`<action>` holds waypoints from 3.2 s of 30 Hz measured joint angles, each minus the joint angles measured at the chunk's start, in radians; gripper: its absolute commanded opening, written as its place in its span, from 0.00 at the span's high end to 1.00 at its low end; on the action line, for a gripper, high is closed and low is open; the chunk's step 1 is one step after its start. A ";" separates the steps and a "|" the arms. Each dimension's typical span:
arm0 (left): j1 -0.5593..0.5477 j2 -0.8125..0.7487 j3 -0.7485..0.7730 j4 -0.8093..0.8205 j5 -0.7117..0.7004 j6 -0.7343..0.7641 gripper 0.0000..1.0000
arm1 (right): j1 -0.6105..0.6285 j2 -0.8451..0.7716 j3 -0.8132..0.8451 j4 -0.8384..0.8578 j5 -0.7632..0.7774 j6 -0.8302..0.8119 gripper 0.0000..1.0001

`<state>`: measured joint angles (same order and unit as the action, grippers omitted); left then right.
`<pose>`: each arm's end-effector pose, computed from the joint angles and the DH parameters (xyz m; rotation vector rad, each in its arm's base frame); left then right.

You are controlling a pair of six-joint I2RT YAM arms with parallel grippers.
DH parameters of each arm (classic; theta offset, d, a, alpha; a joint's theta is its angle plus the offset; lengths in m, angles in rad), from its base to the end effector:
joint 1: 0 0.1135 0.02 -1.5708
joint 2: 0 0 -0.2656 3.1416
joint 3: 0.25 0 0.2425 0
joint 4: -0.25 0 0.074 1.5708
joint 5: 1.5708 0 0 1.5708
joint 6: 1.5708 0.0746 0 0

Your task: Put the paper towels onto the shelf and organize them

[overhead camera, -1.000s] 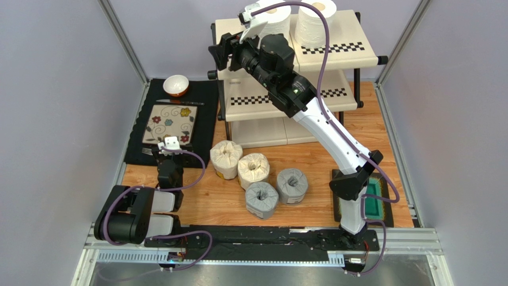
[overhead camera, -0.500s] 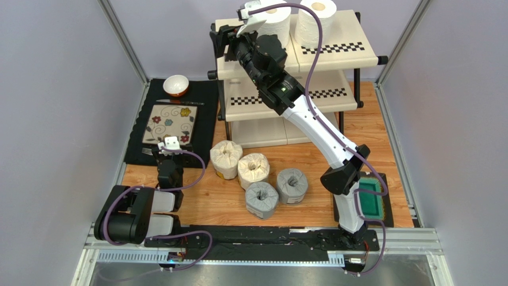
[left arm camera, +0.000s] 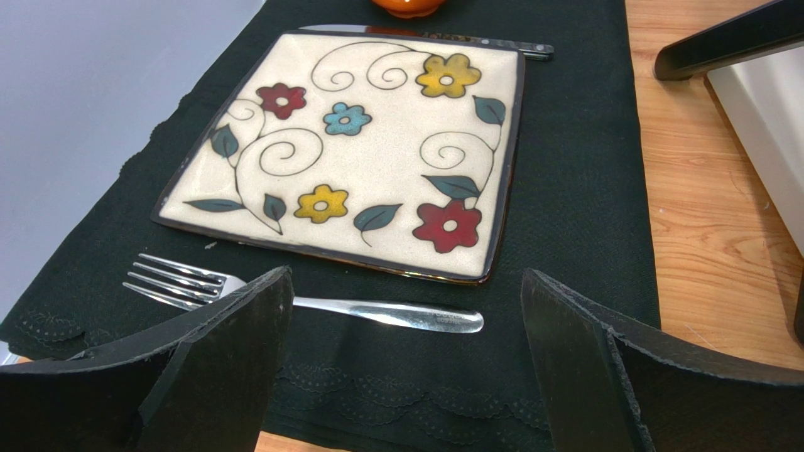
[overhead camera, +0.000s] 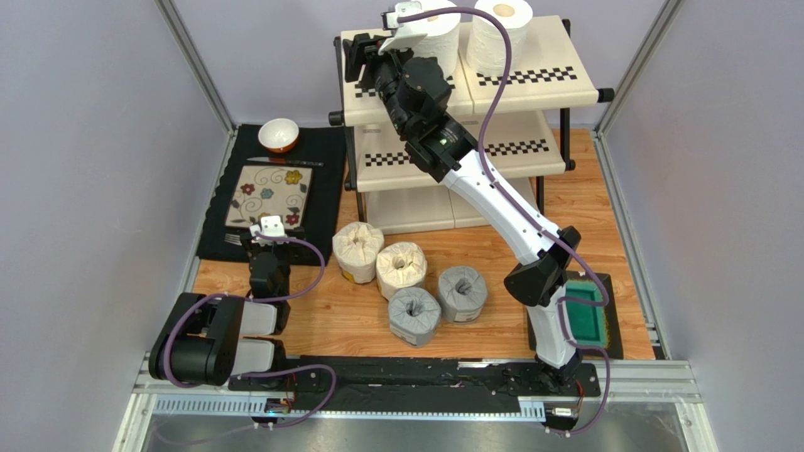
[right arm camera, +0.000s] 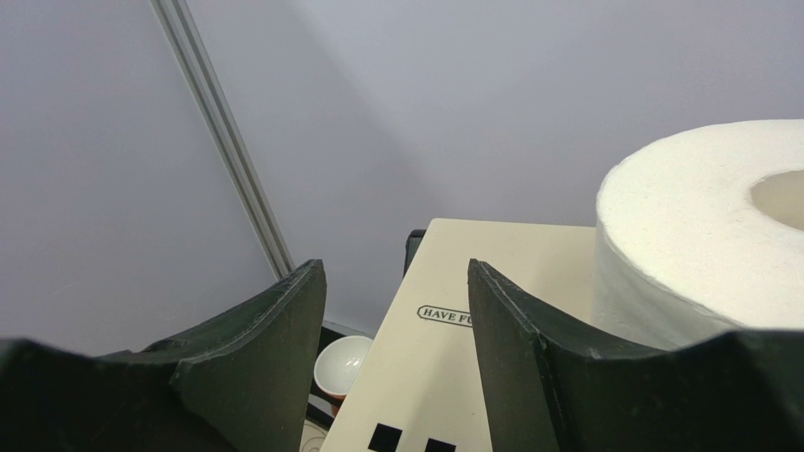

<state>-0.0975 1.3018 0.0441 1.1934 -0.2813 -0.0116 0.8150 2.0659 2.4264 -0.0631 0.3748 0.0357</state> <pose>0.2252 -0.0012 0.1551 -0.1453 1.6281 0.1462 0.3505 0.3320 0.5283 -0.1810 1.2977 0.4891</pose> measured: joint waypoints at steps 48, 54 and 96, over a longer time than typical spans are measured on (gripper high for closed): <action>0.001 0.000 0.000 -0.001 0.007 0.000 0.01 | 0.002 -0.035 -0.169 0.178 0.293 -0.150 0.41; 0.001 0.000 0.000 -0.001 0.008 0.000 0.01 | 0.001 -0.047 -0.182 0.195 0.306 -0.162 0.41; 0.002 0.000 0.000 -0.007 0.011 0.000 0.01 | -0.343 -0.840 -0.751 0.248 0.154 -0.143 0.30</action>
<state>-0.0956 1.3018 0.0441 1.1866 -0.2707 -0.0116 0.4725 1.2255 1.6756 0.1844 0.5293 -0.1070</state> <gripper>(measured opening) 0.992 0.692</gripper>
